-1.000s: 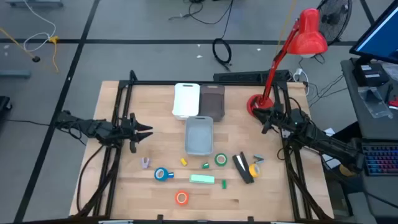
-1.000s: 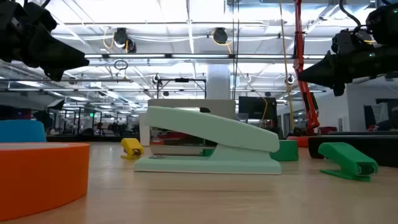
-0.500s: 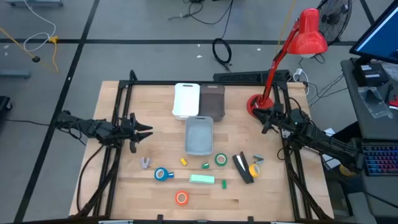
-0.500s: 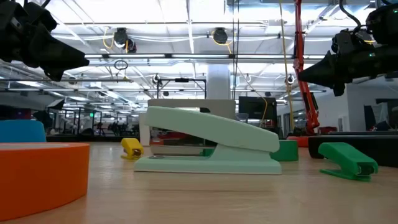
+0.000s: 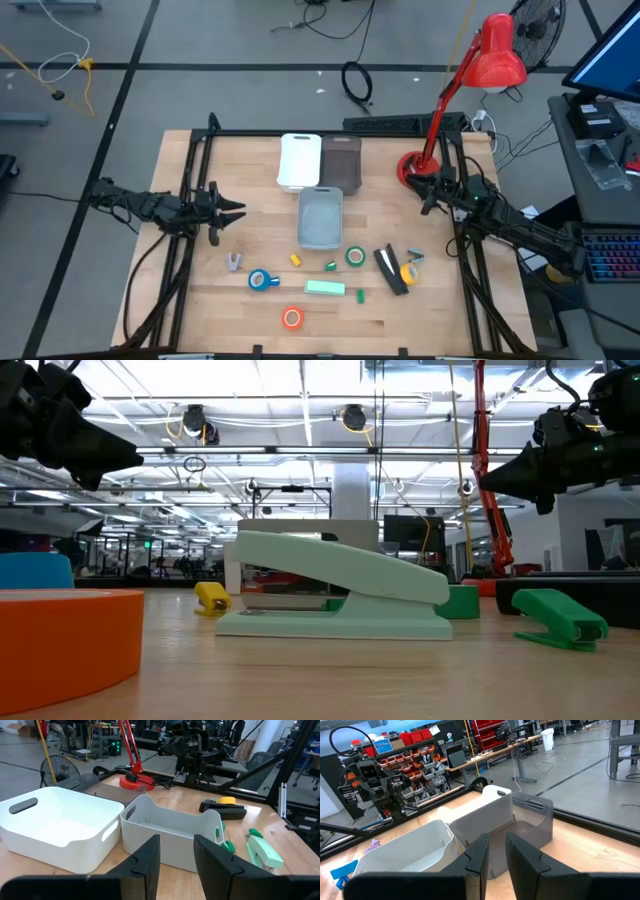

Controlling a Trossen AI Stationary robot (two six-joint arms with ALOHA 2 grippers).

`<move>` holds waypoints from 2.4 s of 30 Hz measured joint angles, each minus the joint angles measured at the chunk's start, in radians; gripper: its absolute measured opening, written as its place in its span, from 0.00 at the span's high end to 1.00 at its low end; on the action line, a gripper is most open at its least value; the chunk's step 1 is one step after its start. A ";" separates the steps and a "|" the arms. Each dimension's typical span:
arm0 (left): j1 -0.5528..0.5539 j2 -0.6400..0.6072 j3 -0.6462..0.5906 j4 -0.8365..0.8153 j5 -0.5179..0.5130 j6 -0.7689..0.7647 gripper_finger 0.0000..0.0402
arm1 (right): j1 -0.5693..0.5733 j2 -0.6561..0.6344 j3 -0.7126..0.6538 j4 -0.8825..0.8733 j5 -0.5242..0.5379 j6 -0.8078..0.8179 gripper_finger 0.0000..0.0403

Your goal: Pick and place Stapler, Stapler remover, tape

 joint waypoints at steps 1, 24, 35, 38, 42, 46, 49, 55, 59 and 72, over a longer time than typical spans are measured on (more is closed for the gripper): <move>0.000 0.000 0.000 0.000 0.000 0.000 0.70 | 0.000 0.000 0.000 0.000 0.000 0.000 0.85; 0.000 0.000 0.000 0.000 0.000 0.000 0.70 | 0.000 0.000 0.000 0.000 0.000 0.000 0.85; 0.000 0.000 0.000 0.000 0.000 0.013 0.70 | 0.000 0.000 0.000 0.000 0.000 0.000 0.85; 0.000 0.000 0.000 0.000 -0.001 0.069 0.70 | 0.000 0.000 0.000 0.000 0.000 0.000 0.85; 0.000 0.000 0.000 0.000 -0.001 0.082 0.70 | 0.000 0.000 0.000 0.000 0.000 0.000 0.85; 0.000 0.000 0.000 0.000 -0.001 0.077 0.70 | 0.000 0.000 0.000 0.000 0.000 0.023 0.85; 0.000 0.000 0.000 0.000 -0.001 0.080 0.70 | 0.000 0.000 0.000 0.001 0.000 0.096 0.85; 0.000 0.000 0.000 0.000 -0.028 0.092 0.70 | 0.004 0.000 0.000 0.002 -0.003 0.266 0.85; 0.000 0.000 0.000 0.000 -0.028 0.046 0.70 | 0.004 0.000 0.000 0.027 -0.082 0.324 0.85; 0.000 0.000 0.000 0.001 -0.028 -0.006 0.70 | 0.058 0.064 0.037 0.171 -0.305 0.423 0.85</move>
